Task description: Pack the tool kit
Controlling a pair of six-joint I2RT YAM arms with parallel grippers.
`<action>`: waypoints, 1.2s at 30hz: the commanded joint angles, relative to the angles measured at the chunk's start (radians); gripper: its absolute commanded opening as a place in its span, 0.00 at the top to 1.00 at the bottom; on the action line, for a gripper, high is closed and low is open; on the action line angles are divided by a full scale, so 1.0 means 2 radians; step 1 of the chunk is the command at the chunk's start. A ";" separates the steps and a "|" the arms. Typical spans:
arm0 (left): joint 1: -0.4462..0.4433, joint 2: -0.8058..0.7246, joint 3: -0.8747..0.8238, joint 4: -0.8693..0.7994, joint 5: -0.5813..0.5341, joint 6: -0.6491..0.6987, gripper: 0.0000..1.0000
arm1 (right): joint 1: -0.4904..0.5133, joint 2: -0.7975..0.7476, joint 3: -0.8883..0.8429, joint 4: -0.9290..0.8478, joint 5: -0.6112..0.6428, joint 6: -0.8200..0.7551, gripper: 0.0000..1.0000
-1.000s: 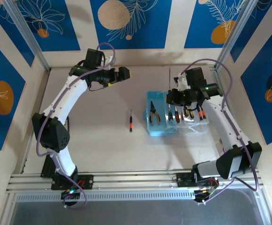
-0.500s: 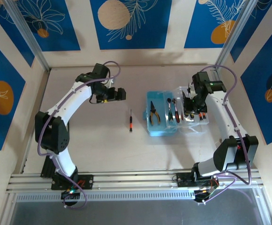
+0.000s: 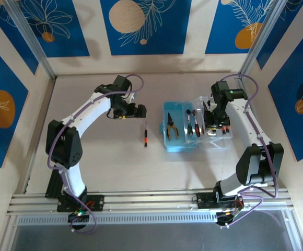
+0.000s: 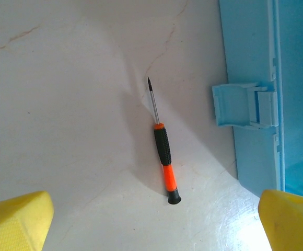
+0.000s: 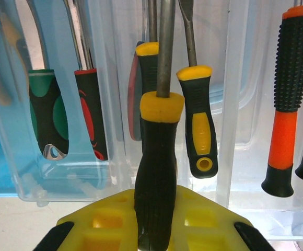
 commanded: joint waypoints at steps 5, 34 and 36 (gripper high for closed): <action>-0.014 0.015 0.008 -0.012 -0.001 0.006 0.00 | 0.003 0.004 -0.002 -0.005 0.019 -0.006 0.76; -0.081 0.142 -0.009 0.007 -0.013 -0.002 0.28 | 0.012 -0.022 0.032 -0.007 0.001 0.005 0.01; -0.085 0.155 -0.008 0.014 -0.015 -0.008 0.31 | 0.015 -0.023 0.032 -0.008 0.003 0.006 0.01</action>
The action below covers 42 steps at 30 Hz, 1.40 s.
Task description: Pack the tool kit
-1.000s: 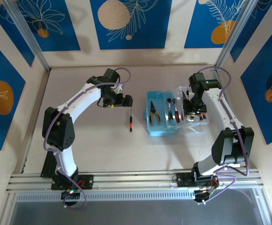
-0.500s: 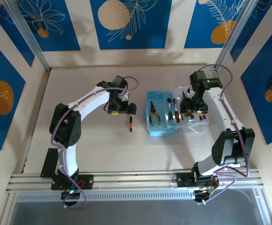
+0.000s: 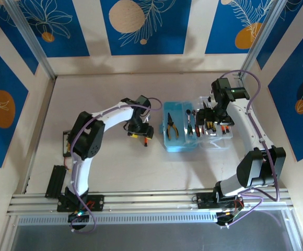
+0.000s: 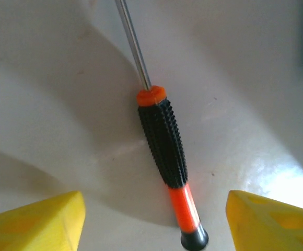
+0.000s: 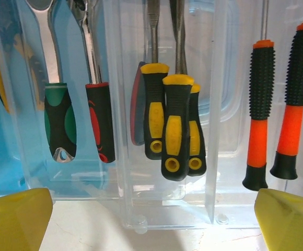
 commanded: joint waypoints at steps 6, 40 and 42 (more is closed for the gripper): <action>-0.009 0.034 0.004 0.009 -0.013 -0.013 0.50 | 0.008 -0.016 0.000 0.000 -0.016 0.007 0.01; 0.037 -0.142 -0.026 0.271 0.316 -0.165 1.00 | 0.059 -0.077 -0.010 0.116 -0.207 0.028 0.01; 0.037 -0.141 -0.021 0.307 0.334 -0.189 1.00 | 0.065 -0.077 -0.009 0.128 -0.228 0.028 0.01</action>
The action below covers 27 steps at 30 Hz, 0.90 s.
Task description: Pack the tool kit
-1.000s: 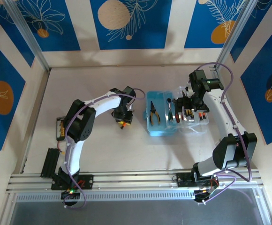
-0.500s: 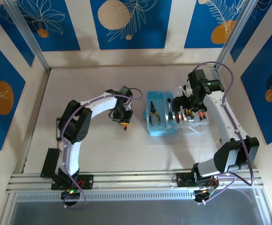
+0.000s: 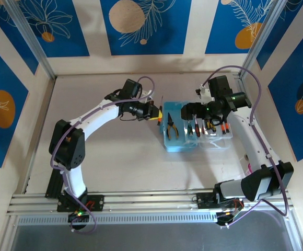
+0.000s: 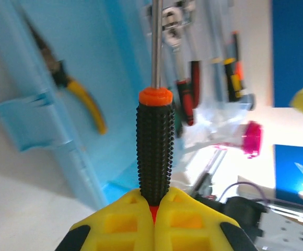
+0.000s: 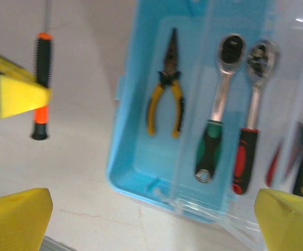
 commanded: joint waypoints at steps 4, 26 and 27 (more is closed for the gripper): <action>0.002 0.002 0.028 0.144 0.092 -0.097 1.00 | 0.024 -0.011 -0.015 0.067 -0.107 0.016 0.00; -0.007 -0.001 0.002 0.230 0.123 -0.152 1.00 | 0.056 0.058 -0.011 0.162 -0.169 0.068 0.49; -0.007 0.000 0.002 0.231 0.124 -0.152 1.00 | 0.057 0.059 -0.010 0.164 -0.169 0.070 0.52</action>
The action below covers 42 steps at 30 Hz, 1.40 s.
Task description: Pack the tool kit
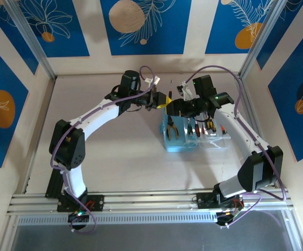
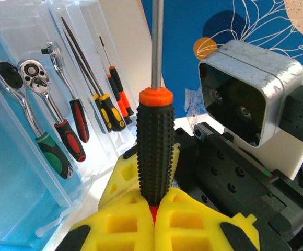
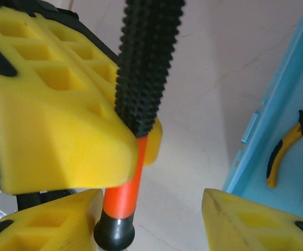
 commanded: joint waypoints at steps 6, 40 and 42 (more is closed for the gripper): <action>-0.007 0.002 -0.009 0.026 0.029 -0.005 1.00 | 0.007 0.007 0.019 0.017 -0.002 0.015 0.71; 0.066 0.094 0.128 -0.439 -0.276 0.332 0.00 | -0.179 -0.042 0.002 -0.324 0.398 -0.066 1.00; 0.066 0.091 0.118 -0.438 -0.274 0.338 0.00 | -0.171 -0.043 -0.014 -0.305 0.412 -0.081 1.00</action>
